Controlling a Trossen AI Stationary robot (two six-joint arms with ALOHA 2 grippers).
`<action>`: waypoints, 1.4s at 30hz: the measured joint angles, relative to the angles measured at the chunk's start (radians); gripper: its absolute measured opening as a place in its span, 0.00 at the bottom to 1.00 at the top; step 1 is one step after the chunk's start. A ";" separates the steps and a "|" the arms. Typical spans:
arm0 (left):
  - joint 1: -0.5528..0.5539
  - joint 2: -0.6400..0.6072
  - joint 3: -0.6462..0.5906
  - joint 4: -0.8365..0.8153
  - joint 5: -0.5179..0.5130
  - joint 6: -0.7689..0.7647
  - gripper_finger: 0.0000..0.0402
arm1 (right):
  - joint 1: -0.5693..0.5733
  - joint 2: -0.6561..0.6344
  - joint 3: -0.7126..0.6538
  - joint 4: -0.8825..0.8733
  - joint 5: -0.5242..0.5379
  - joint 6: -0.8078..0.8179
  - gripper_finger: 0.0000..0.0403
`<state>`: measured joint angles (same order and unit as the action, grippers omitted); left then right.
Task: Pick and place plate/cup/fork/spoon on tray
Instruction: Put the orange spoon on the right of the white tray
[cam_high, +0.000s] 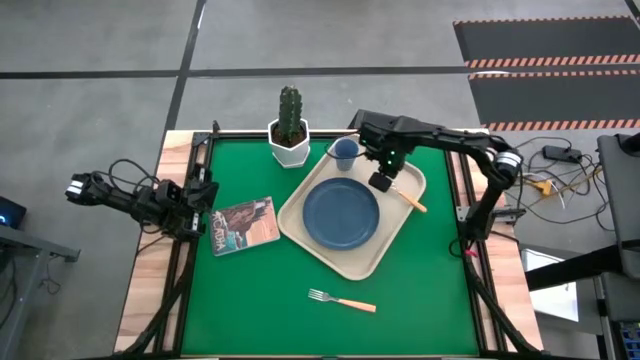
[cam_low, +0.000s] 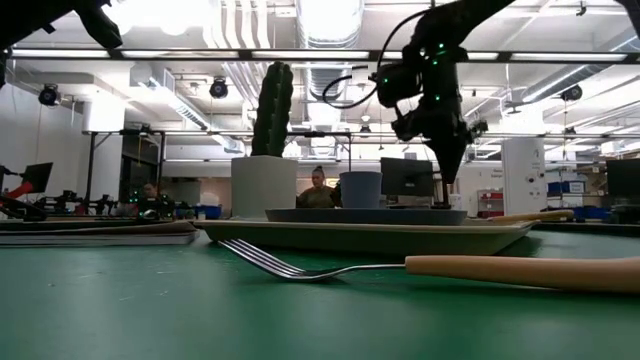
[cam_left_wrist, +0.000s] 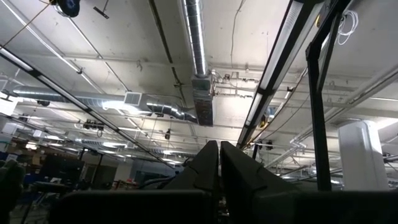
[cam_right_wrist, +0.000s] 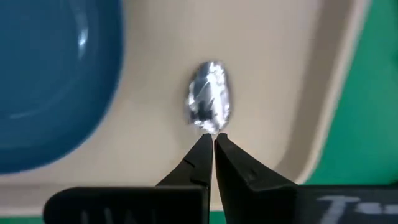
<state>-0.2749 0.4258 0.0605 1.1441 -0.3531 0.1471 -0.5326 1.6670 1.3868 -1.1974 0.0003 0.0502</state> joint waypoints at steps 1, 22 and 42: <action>0.000 0.000 0.000 0.000 0.000 0.000 0.00 | 0.003 0.008 0.002 -0.012 -0.013 0.001 0.02; 0.000 0.001 0.000 0.000 0.000 -0.001 0.00 | 0.031 -0.203 -0.408 0.230 -0.017 0.178 0.30; 0.000 -0.003 -0.001 0.000 -0.003 -0.001 0.00 | 0.033 -0.239 -0.506 0.305 0.044 0.201 0.09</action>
<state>-0.2745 0.4225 0.0593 1.1439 -0.3562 0.1463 -0.4996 1.4281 0.8806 -0.8924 0.0441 0.2510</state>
